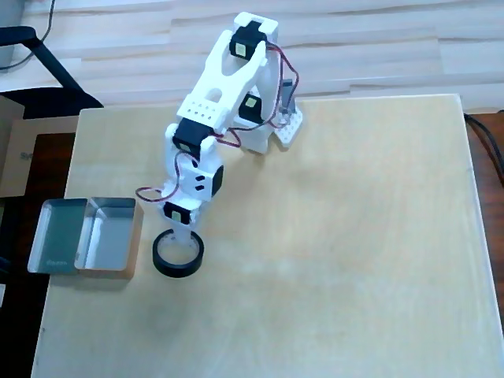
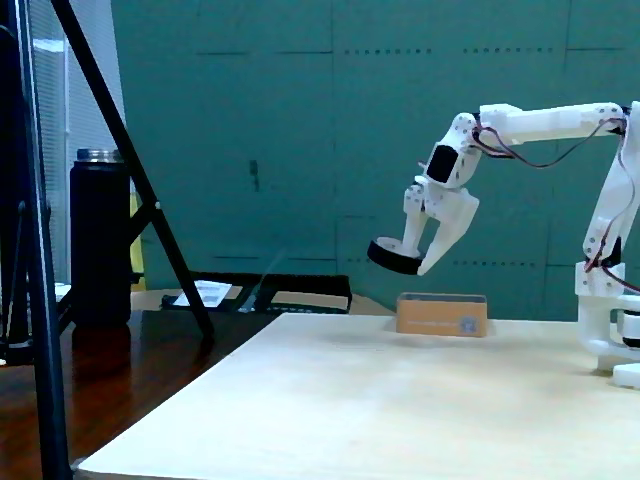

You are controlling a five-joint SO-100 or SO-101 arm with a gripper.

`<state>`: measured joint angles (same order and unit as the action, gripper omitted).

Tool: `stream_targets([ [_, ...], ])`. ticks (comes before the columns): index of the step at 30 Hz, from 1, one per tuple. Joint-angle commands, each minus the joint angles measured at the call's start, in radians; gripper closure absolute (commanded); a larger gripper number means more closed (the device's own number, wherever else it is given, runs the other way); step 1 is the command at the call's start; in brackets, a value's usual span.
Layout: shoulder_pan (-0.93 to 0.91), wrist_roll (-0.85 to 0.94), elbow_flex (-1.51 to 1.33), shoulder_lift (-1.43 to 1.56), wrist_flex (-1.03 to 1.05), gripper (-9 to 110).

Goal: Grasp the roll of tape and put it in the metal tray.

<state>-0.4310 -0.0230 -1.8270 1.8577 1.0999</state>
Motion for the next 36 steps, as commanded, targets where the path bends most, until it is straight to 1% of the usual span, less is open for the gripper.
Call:
stream_targets([
  [1, -0.080, 0.002, 0.018, 0.006, -0.018, 102],
  [6, -0.304, 0.002, 0.017, 0.003, -0.109, 102],
  [9, -0.379, 0.003, 0.017, 0.002, -0.146, 102],
  [14, -0.399, 0.006, 0.015, -0.034, -0.193, 102],
  [17, -0.402, 0.003, 0.025, -0.141, -0.229, 102],
  [21, -0.407, 0.006, 0.110, -0.314, -0.238, 102],
  [25, -0.485, 0.005, 0.199, -0.434, -0.236, 102],
  [30, -0.558, 0.003, 0.299, -0.479, -0.193, 102],
  [36, -0.551, 0.006, 0.310, -0.480, -0.181, 101],
])
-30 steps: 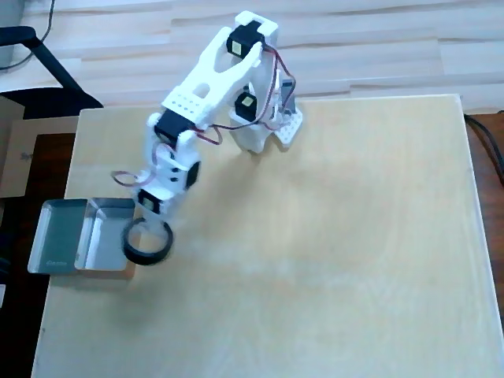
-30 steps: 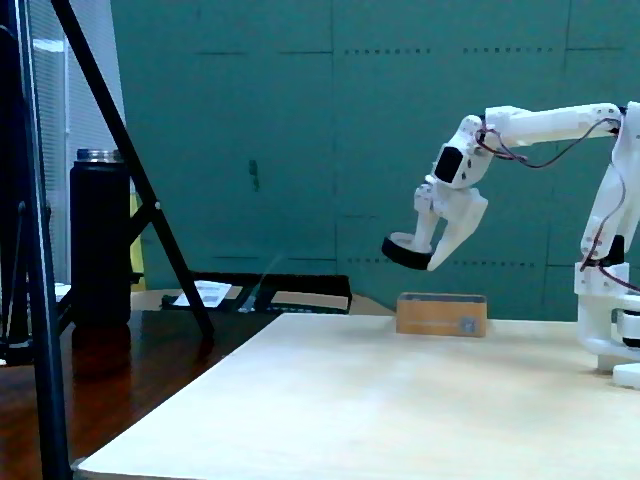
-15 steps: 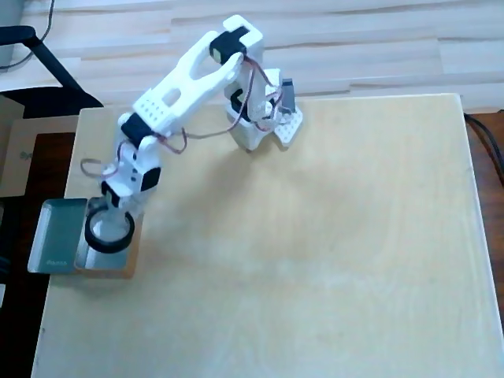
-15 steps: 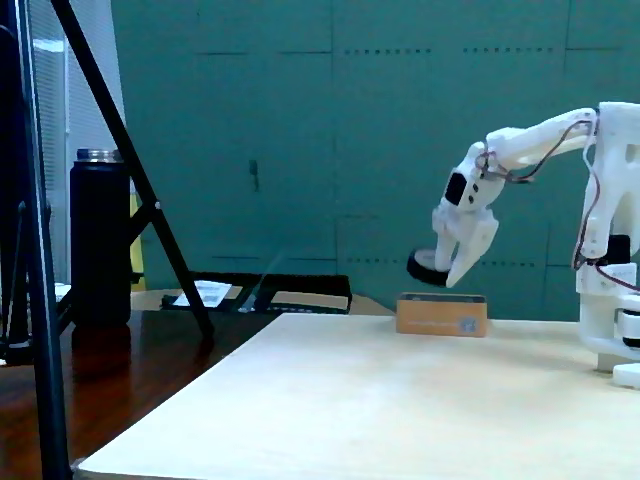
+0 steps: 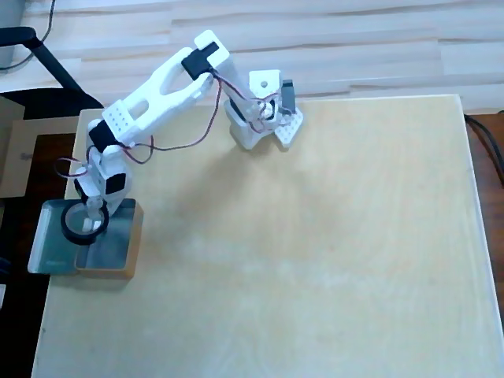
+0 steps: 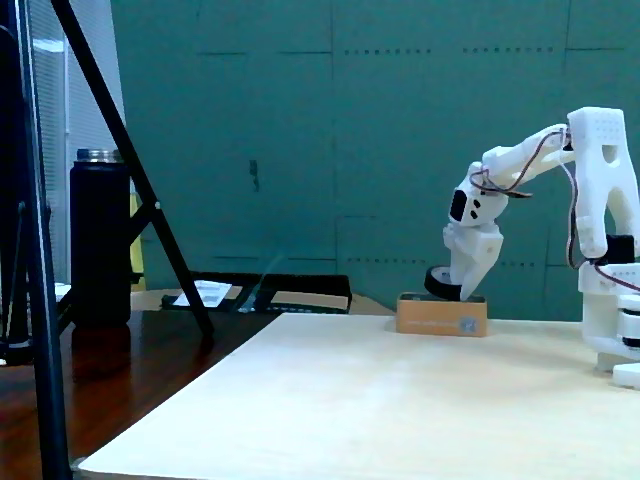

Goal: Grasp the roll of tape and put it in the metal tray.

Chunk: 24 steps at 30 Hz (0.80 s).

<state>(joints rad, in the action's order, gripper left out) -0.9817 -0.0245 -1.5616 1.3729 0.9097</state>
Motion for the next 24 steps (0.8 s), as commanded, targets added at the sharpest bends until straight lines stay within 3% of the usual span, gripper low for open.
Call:
stream_targets([
  [1, 0.000, 0.009, 0.043, 0.005, 0.009, 101],
  [8, 0.000, 0.006, 0.048, 0.005, 0.029, 89],
  [15, 0.002, 0.003, 0.077, 0.023, 0.066, 89],
  [24, 0.003, 0.002, 0.399, 0.023, 0.334, 89],
])
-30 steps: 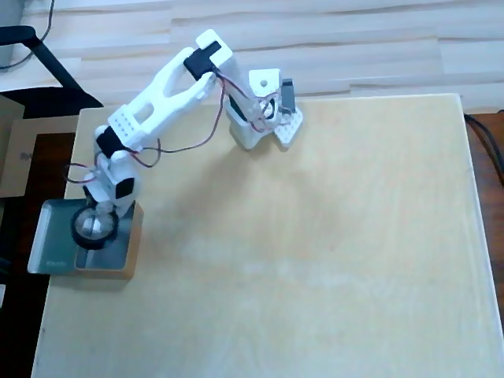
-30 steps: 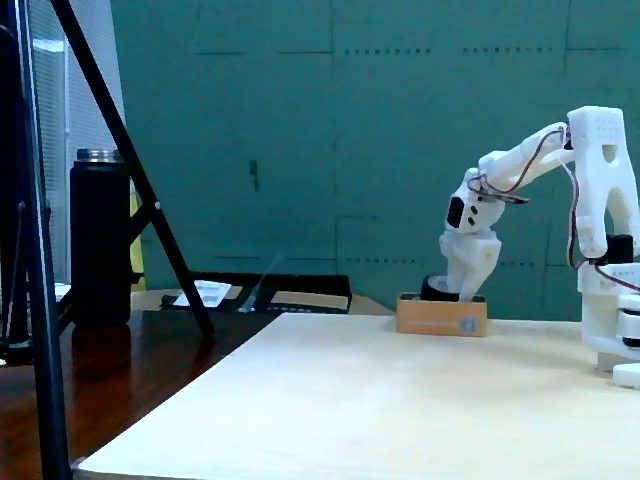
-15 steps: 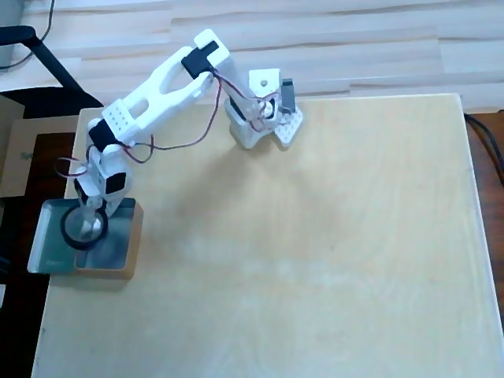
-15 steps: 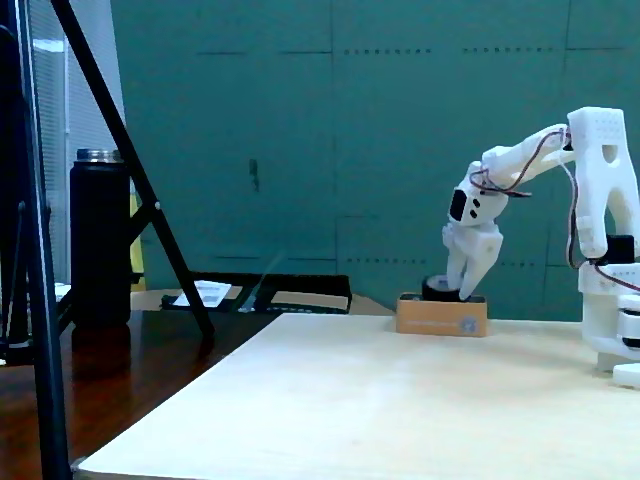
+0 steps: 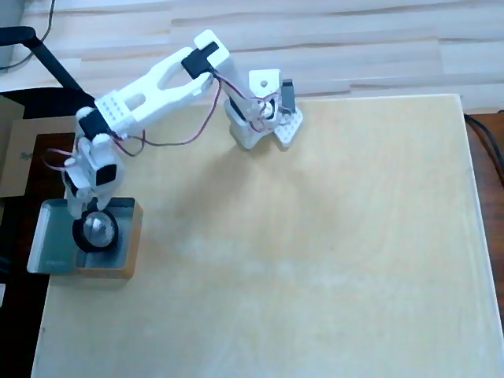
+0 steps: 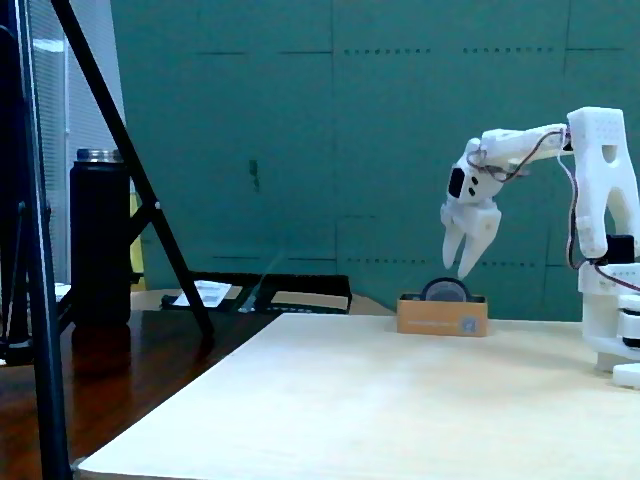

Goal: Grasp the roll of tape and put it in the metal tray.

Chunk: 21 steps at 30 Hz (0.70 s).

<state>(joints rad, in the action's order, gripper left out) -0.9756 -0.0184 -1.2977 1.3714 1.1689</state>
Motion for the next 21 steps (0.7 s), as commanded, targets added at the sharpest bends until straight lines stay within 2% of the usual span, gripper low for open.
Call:
stream_targets([
  [1, -0.003, -0.006, 0.181, 0.025, 0.110, 89],
  [6, 0.097, -0.006, 0.397, 0.025, 0.276, 89],
  [15, 0.422, -0.006, 0.672, 0.025, 0.502, 89],
  [21, 0.689, -0.006, 0.802, 0.025, 0.627, 97],
])
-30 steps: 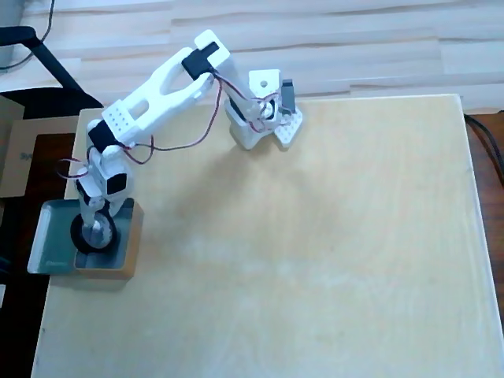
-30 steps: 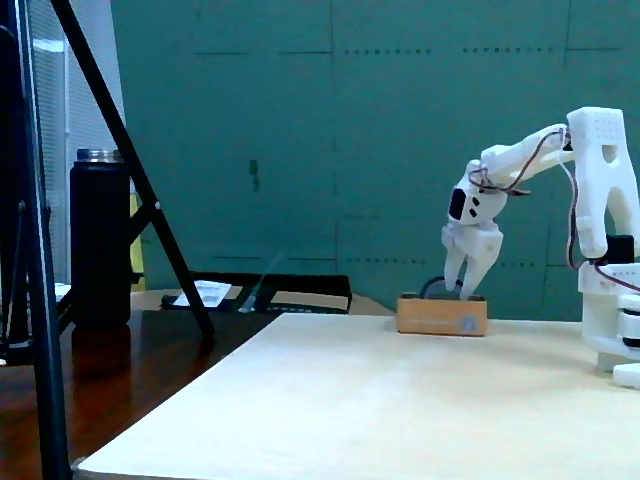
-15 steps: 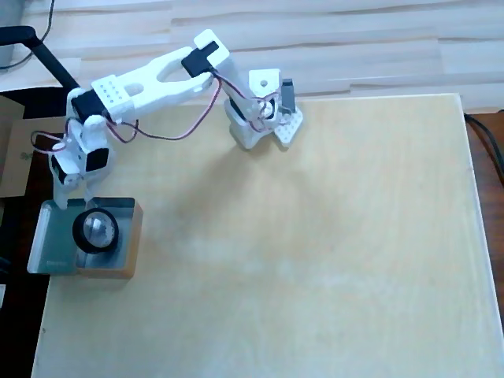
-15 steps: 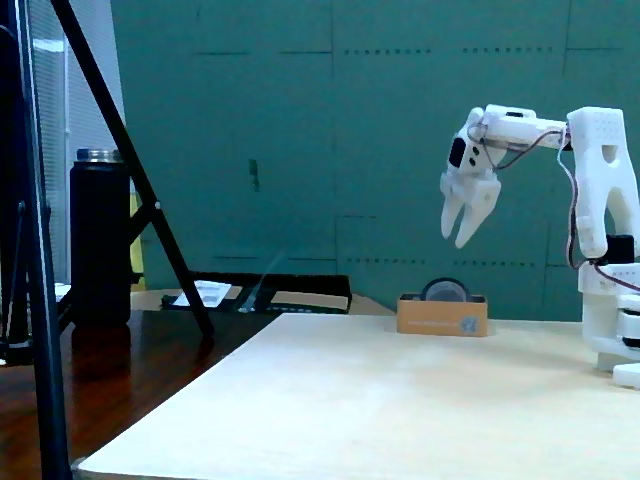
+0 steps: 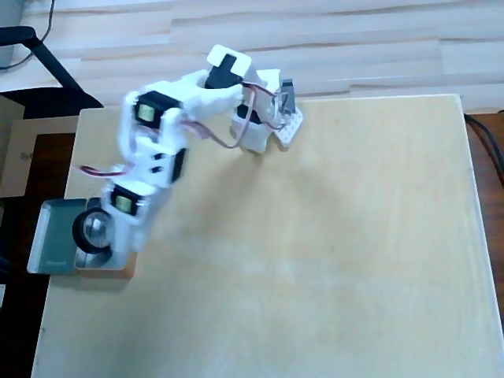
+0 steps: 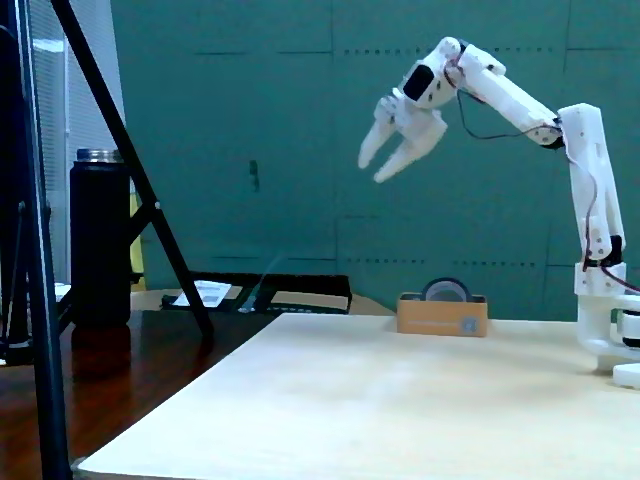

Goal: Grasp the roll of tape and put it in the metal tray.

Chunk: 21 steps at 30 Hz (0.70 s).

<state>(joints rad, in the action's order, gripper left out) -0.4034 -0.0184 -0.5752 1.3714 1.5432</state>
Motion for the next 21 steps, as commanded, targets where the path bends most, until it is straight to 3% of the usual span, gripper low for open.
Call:
stream_targets([
  [1, 0.161, -0.006, 0.101, 0.025, 0.284, 99],
  [13, 0.500, 0.002, 0.117, 0.048, 0.327, 102],
  [21, 0.632, -0.002, -0.040, 0.333, 0.327, 102],
])
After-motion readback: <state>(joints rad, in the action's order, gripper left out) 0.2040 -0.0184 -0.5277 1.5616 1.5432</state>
